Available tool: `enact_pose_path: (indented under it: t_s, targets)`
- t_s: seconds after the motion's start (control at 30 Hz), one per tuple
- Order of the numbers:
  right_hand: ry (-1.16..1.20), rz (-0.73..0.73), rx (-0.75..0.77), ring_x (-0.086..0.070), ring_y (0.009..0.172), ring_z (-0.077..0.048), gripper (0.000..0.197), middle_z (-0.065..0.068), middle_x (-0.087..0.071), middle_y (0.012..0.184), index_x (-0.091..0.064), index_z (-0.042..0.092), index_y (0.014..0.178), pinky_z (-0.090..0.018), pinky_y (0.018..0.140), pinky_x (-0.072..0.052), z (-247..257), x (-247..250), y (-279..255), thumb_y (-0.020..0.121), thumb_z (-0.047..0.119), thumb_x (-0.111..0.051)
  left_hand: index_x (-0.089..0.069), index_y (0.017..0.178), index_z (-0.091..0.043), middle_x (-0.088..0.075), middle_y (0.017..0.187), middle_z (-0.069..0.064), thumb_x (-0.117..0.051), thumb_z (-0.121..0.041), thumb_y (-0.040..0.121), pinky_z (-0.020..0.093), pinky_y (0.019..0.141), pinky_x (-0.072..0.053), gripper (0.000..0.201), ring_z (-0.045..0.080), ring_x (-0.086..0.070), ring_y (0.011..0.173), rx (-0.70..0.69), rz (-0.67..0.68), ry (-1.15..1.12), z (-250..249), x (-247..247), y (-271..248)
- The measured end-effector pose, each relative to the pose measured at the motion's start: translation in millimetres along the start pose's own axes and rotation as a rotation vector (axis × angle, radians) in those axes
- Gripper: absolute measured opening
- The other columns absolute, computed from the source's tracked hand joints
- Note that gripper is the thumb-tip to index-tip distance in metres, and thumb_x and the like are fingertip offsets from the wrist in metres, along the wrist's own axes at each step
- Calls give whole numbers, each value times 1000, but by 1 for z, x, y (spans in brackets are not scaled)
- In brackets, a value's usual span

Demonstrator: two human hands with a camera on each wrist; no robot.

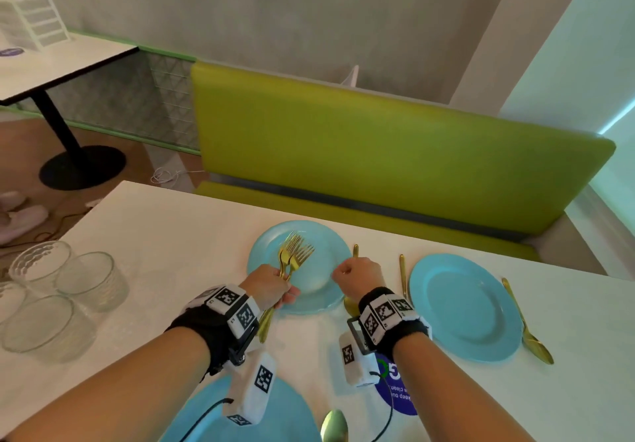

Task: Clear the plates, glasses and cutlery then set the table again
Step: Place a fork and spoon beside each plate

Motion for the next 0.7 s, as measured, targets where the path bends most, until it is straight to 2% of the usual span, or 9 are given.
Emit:
enact_pose_path:
  t_s: [0.1, 0.2, 0.3, 0.33, 0.4, 0.47, 0.53, 0.63, 0.7]
  targets:
    - [39, 7, 157, -61, 105, -19, 22, -2, -68, 110, -70, 17, 105, -24, 91, -45, 29, -3, -25, 88, 23, -58, -49, 73, -9, -67, 61, -1, -46, 0, 93, 17, 42, -37, 22, 3, -53, 36, -18, 35, 43, 3, 8, -13]
    - [-51, 48, 274, -60, 105, -20, 24, -3, -65, 112, -69, 23, 108, -28, 92, -47, 54, -9, -51, 89, 19, -56, -45, 81, -8, -66, 69, 3, -47, 1, 93, 17, 41, -35, 15, 1, -49, 31, -24, 150, 87, 5, 16, -32]
    - [-214, 103, 342, -56, 111, -24, 28, -7, -60, 118, -66, 23, 116, -35, 94, -47, 77, -17, -78, 91, 22, -54, -55, 75, -5, -66, 52, -3, -49, -1, 92, 15, 41, -36, 19, 2, -47, 32, -80, 235, 195, 10, 33, -51]
    - [-243, 106, 353, -56, 111, -25, 29, -7, -60, 118, -66, 23, 117, -36, 94, -47, 87, -20, -87, 92, 22, -53, -57, 73, -5, -66, 53, -3, -49, -1, 92, 15, 42, -36, 21, 3, -49, 36, -98, 264, 223, 14, 41, -57]
    - [-281, 107, 366, -57, 110, -26, 27, -7, -62, 117, -67, 23, 116, -37, 93, -48, 107, -28, -105, 94, 23, -51, -58, 73, -6, -68, 68, 3, -50, -3, 92, 17, 46, -35, 20, 9, -50, 51, -118, 334, 261, 24, 61, -69]
    - [-340, 137, 387, -58, 108, -27, 27, -8, -64, 114, -69, 22, 112, -39, 92, -49, 135, -39, -125, 93, 22, -50, -60, 75, -5, -69, 79, 7, -54, -7, 91, 19, 49, -36, 17, 13, -50, 59, -108, 390, 306, 40, 89, -79]
    - [-405, 141, 427, -58, 107, -27, 26, -9, -64, 111, -70, 22, 110, -37, 87, -50, 157, -49, -139, 93, 22, -50, -63, 77, -5, -70, 80, 5, -57, -9, 90, 18, 48, -39, 15, 13, -51, 60, -101, 440, 372, 52, 112, -84]
    - [-454, 107, 469, -56, 107, -27, 27, -10, -60, 112, -69, 19, 111, -33, 78, -45, 196, -71, -157, 94, 24, -47, -65, 81, -4, -71, 73, -1, -58, -8, 89, 17, 47, -40, 11, 11, -53, 59, -101, 482, 417, 69, 155, -92]
    - [-461, 88, 464, -56, 107, -27, 28, -11, -59, 113, -68, 16, 111, -32, 76, -43, 214, -83, -163, 94, 24, -47, -65, 81, -5, -70, 78, 2, -56, -8, 88, 18, 48, -40, 12, 11, -55, 61, -106, 470, 433, 74, 176, -97]
Point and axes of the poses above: each hand's wrist, its own y-axis towards the middle knuckle, its own x-axis out of the back of the hand, z = x × y, the point moved 2 cm from there along y, towards the middle knuckle
